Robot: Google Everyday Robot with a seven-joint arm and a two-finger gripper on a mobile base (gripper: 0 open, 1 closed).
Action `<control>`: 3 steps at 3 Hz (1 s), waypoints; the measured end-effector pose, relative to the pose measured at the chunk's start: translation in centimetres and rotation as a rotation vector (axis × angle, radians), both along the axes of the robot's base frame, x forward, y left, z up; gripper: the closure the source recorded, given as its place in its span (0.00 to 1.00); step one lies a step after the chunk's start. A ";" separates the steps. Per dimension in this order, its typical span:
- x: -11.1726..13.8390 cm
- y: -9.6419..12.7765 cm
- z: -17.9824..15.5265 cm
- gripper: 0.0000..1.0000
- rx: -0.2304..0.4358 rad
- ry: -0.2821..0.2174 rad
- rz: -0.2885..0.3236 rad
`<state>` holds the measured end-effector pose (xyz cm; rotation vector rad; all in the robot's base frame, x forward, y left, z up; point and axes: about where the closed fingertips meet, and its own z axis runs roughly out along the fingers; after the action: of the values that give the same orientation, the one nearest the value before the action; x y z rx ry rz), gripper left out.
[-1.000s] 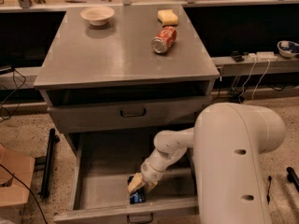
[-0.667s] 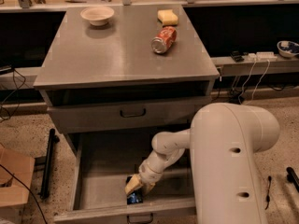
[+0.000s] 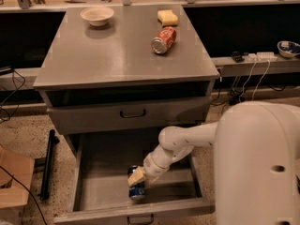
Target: Pick pepsi can from middle drawer and place on counter
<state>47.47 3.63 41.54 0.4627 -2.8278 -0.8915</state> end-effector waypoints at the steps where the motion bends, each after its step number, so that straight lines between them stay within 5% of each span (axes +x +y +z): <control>1: 1.5 -0.9 5.8 1.00 0.039 -0.160 -0.031; 2: 2.1 -2.3 14.4 1.00 0.125 -0.405 0.001; 3: 2.3 -4.1 20.3 1.00 0.174 -0.584 0.046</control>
Offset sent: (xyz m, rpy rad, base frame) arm 0.0222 -0.0441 0.2184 0.2248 -0.6346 0.0481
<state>49.77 -0.43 61.87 0.9454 -3.2359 -1.1571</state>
